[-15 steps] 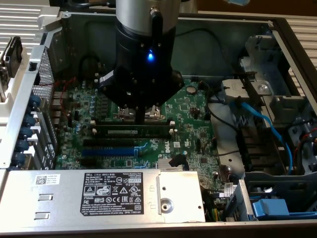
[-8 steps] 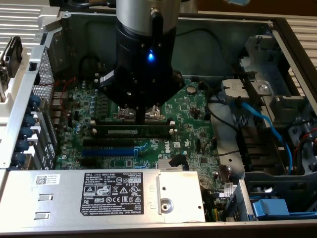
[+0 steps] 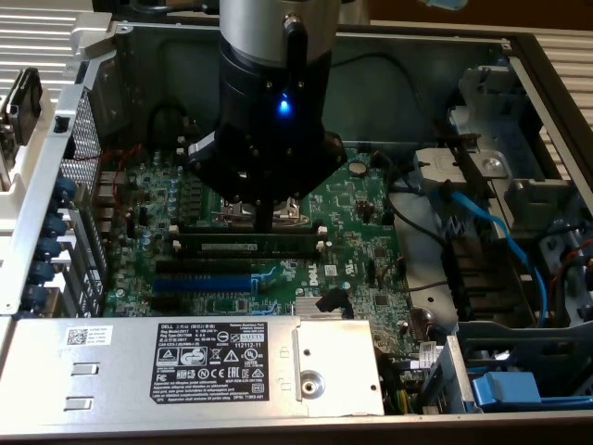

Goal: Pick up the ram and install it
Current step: 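Press down the ram until it locks into place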

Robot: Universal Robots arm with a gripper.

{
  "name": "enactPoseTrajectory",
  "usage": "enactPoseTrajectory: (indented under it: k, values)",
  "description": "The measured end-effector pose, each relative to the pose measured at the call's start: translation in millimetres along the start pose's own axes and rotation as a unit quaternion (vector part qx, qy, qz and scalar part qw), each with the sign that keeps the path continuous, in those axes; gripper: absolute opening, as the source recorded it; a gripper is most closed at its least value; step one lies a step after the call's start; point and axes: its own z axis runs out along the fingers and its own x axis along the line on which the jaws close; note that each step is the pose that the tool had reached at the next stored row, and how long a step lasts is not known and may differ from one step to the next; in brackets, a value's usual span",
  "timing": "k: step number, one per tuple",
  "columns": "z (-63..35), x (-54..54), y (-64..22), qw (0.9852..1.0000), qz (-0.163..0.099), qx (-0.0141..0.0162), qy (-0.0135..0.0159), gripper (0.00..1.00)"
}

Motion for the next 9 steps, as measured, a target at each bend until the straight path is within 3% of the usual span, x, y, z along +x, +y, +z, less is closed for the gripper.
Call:
enactPoseTrajectory:
  k: [9]
  values:
    - [0.0, -1.3, -0.5, 1.0, 0.0, -0.0002, 0.0004, 0.1]
